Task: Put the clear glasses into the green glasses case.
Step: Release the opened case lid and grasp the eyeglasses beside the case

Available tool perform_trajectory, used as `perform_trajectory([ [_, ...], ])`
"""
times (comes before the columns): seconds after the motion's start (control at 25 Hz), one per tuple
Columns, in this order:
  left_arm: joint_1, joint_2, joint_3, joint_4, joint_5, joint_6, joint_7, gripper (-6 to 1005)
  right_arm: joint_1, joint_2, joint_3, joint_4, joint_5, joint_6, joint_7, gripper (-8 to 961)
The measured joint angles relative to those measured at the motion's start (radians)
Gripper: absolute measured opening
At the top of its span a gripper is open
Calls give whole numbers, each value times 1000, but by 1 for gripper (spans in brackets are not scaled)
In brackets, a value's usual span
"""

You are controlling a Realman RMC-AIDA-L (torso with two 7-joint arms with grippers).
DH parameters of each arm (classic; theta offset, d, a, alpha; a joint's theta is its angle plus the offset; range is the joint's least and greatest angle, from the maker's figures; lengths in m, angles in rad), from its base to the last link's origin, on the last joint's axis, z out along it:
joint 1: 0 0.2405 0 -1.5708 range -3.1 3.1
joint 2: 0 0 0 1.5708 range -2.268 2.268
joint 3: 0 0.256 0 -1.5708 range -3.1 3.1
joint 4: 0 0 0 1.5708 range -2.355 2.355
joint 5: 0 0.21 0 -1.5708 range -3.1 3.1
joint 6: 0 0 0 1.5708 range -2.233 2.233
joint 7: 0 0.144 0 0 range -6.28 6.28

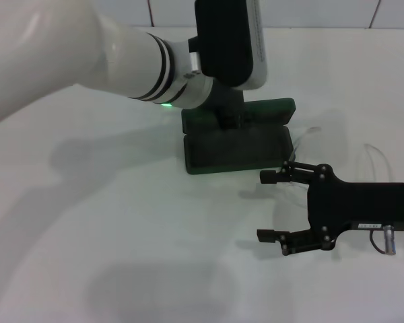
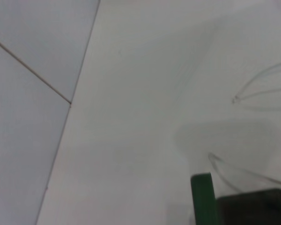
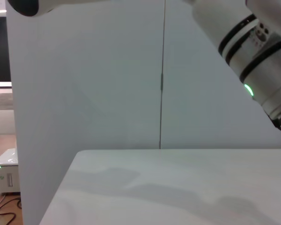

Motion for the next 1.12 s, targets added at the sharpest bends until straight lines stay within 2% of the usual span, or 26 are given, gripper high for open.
perform_trajectory([
  [0.08,23,0,-7,34,-10,-1,-23,369,0,-1,0,0,0,1,3,885],
  [0.2,99,4,-37,129,-99,-9,-13,471,-1,-8,1,-8,2,-4,32,885],
  [0.28,176,6,-69,188,-215,-24,55,539,-7,-27,0,-47,-5,-14,109,885],
  [0.32,214,7,-84,211,-283,-31,103,573,-13,-46,1,-91,-15,-20,176,885],
  [0.44,337,7,-127,231,-534,-33,291,627,-54,-93,11,-284,-75,-26,416,884],
  [0.52,395,8,-149,216,-676,-26,405,647,-86,-110,57,-449,-170,-25,588,882],
  [0.56,418,8,-159,202,-745,-23,457,657,-96,-107,101,-536,-245,-27,685,881],
  [0.68,467,7,-206,122,-956,4,597,668,-92,-74,217,-780,-536,-59,949,857],
  [0.8,471,8,-264,1,-1108,56,679,670,-39,-24,254,-941,-829,-128,1158,791],
  [0.88,465,8,-307,-65,-1163,104,696,671,-10,4,248,-986,-956,-153,1229,747],
  [0.96,455,8,-362,-136,-1199,171,711,672,32,48,221,-1019,-1116,-170,1294,737],
  [1.04,436,8,-400,-198,-1224,221,729,673,52,57,168,-1013,-1170,-158,1328,727],
  [1.12,419,9,-420,-236,-1236,250,737,674,62,54,113,-1002,-1187,-137,1355,717],
])
